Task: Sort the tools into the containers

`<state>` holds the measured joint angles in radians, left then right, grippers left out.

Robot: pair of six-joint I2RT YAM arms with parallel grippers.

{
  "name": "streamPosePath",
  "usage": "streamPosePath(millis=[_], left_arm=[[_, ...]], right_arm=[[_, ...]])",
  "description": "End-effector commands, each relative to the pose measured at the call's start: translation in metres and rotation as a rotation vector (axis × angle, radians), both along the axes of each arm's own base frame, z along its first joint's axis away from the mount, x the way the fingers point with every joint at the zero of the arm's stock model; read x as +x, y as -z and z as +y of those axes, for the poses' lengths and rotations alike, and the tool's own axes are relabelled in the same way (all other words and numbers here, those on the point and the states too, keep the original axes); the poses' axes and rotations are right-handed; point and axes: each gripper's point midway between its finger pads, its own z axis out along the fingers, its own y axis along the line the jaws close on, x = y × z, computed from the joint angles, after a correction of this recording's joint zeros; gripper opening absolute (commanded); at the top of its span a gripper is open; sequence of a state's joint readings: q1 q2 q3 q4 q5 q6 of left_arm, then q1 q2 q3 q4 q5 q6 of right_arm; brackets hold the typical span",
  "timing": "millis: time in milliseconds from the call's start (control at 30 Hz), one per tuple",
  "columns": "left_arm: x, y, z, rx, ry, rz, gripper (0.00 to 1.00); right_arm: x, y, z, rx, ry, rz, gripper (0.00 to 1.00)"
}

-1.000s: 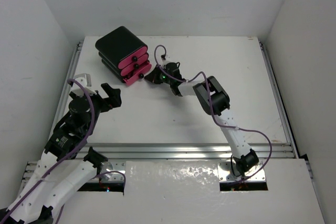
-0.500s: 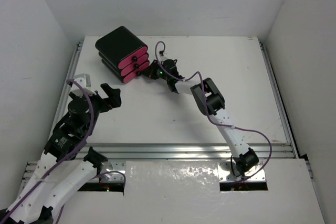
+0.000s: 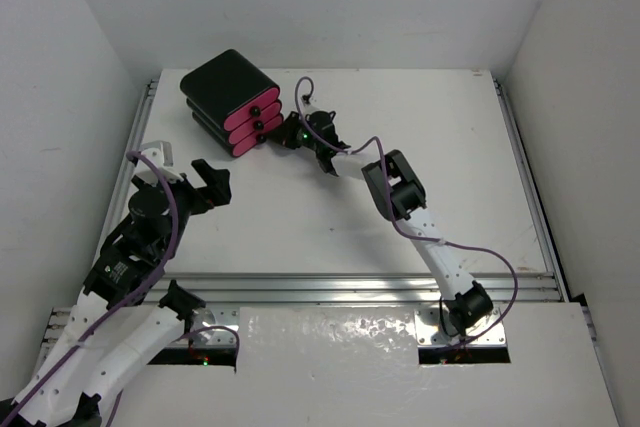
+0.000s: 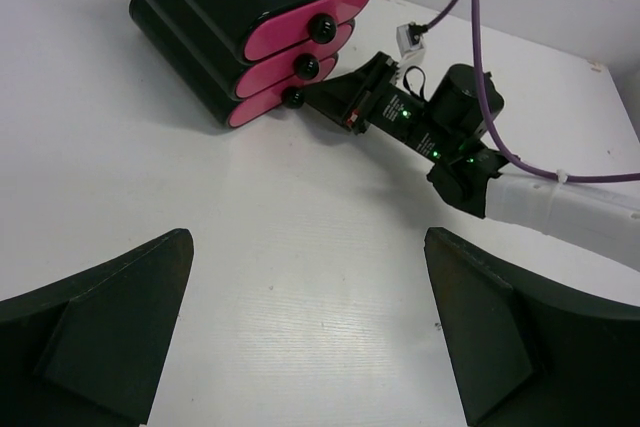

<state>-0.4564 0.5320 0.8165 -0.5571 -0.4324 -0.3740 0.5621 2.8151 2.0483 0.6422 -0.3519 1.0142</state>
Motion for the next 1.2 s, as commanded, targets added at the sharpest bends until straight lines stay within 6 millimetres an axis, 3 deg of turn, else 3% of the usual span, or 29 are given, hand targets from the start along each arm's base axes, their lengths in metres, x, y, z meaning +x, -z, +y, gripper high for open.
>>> streamPosePath(millis=[0, 33, 67, 100, 133, 167, 200, 233, 267, 300, 333, 400, 433, 467, 500, 533, 567, 667, 800, 867, 900, 1000, 1167], left_arm=[[0.004, -0.009, 0.0, -0.011, 0.0, -0.041, 0.99], [0.004, -0.008, 0.0, -0.01, -0.004, -0.037, 0.99], [0.004, -0.008, 0.001, -0.008, -0.011, -0.038, 0.99], [0.004, -0.007, 0.002, -0.009, -0.015, -0.032, 0.99], [0.004, -0.007, 0.003, -0.009, -0.023, -0.03, 0.99], [0.004, -0.007, 0.005, -0.009, -0.037, -0.029, 0.99], [0.005, -0.005, 0.007, -0.007, -0.052, -0.021, 0.99], [0.006, -0.004, 0.012, -0.003, -0.079, -0.016, 0.99], [0.006, -0.004, 0.014, -0.002, -0.097, -0.011, 0.99], [0.008, 0.002, 0.017, 0.005, -0.119, 0.017, 0.99], [0.01, 0.004, 0.023, 0.012, -0.156, 0.027, 1.0], [0.014, 0.011, 0.03, 0.025, -0.202, 0.068, 1.0], [0.015, 0.013, 0.035, 0.031, -0.227, 0.082, 1.0], [0.019, 0.015, 0.038, 0.032, -0.25, 0.098, 1.0], [0.019, 0.018, 0.051, 0.035, -0.299, 0.115, 1.0], [0.02, 0.02, 0.057, 0.034, -0.324, 0.125, 1.0], [0.021, 0.02, 0.06, 0.033, -0.336, 0.13, 1.0], [0.019, 0.017, 0.077, 0.016, -0.39, 0.112, 1.0], [0.014, 0.014, 0.083, 0.005, -0.412, 0.09, 1.0], [0.011, 0.009, 0.084, -0.007, -0.418, 0.067, 1.0], [0.01, 0.008, 0.085, -0.008, -0.417, 0.061, 1.0], [0.006, 0.005, 0.085, -0.017, -0.414, 0.04, 1.0], [0.007, 0.005, 0.082, -0.021, -0.4, 0.039, 1.0]], right_arm=[[-0.012, 0.005, -0.004, -0.004, -0.003, 0.005, 0.19], [-0.012, -0.028, -0.007, 0.027, 0.017, -0.053, 0.23], [-0.028, -0.002, -0.024, -0.024, 0.036, -0.008, 0.28], [-0.028, -0.014, -0.034, -0.025, 0.074, -0.042, 0.36], [-0.032, -0.051, -0.041, -0.009, 0.09, -0.089, 0.39], [-0.048, -0.029, -0.062, -0.069, 0.104, -0.055, 0.41], [-0.053, -0.043, -0.072, -0.068, 0.121, -0.083, 0.46], [-0.058, -0.08, -0.082, -0.063, 0.128, -0.142, 0.49], [-0.076, -0.066, -0.099, -0.111, 0.13, -0.108, 0.52], [-0.086, -0.066, -0.11, -0.159, 0.128, -0.089, 0.55], [-0.092, -0.102, -0.123, -0.208, 0.144, -0.169, 0.6], [-0.123, -0.079, -0.153, -0.39, 0.138, -0.079, 0.68], [-0.134, -0.102, -0.173, -0.473, 0.174, -0.129, 0.75], [-0.144, -0.106, -0.188, -0.533, 0.189, -0.122, 0.81], [-0.166, -0.092, -0.21, -0.643, 0.184, -0.044, 0.89], [-0.178, -0.097, -0.225, -0.708, 0.191, -0.055, 0.99], [-0.203, -0.107, -0.251, -0.769, 0.221, -0.044, 0.99], [-0.235, -0.117, -0.296, -0.885, 0.312, -0.061, 0.99], [-0.282, -0.156, -0.353, -0.941, 0.449, -0.064, 0.99], [-0.301, -0.161, -0.369, -0.967, 0.462, -0.058, 0.99], [-0.308, -0.175, -0.376, -0.932, 0.494, -0.097, 0.99], [-0.327, -0.183, -0.383, -0.888, 0.496, -0.108, 0.99], [-0.332, -0.185, -0.392, -0.901, 0.525, -0.097, 0.99]])
